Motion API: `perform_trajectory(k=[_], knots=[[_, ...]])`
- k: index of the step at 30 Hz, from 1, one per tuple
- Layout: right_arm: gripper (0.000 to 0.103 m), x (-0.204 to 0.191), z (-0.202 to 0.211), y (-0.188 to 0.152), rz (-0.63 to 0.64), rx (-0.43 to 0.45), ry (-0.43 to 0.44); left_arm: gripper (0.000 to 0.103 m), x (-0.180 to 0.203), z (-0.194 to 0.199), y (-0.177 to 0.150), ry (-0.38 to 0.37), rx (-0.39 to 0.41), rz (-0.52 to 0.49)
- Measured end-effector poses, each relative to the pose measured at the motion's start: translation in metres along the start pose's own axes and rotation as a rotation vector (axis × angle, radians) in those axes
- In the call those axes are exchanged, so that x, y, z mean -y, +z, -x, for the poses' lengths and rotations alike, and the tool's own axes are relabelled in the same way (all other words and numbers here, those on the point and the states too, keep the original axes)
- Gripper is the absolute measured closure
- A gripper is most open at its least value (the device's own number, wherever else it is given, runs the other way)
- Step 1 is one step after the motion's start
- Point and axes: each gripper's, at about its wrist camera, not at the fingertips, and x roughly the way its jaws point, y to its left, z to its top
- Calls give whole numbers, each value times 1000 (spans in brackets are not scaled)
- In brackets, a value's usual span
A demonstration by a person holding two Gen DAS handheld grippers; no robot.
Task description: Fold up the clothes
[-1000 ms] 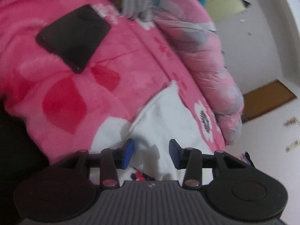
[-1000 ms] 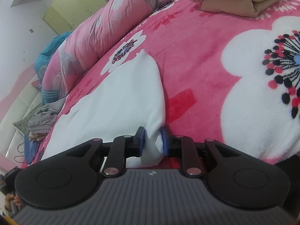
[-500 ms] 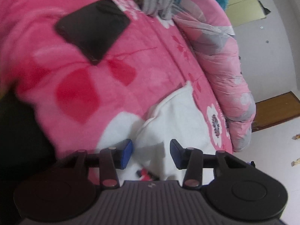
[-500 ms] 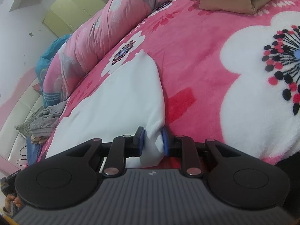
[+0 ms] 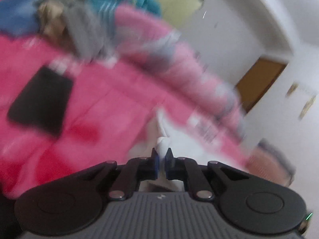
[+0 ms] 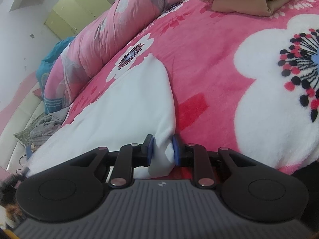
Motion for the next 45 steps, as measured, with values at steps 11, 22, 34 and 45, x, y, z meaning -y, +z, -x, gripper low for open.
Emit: perform_trajectory(k=[11, 22, 34, 45], knots=[[82, -2, 7, 1, 16, 16, 3, 76, 6, 43, 14, 217, 119, -111], [81, -135, -17, -27, 667, 76, -47, 59, 130, -34, -41, -9, -142, -567], [87, -44, 39, -6, 556, 101, -329, 68, 71, 9, -9, 137, -23, -415], [90, -122, -56, -20, 694, 75, -45, 75, 139, -124, -14, 40, -200, -532]])
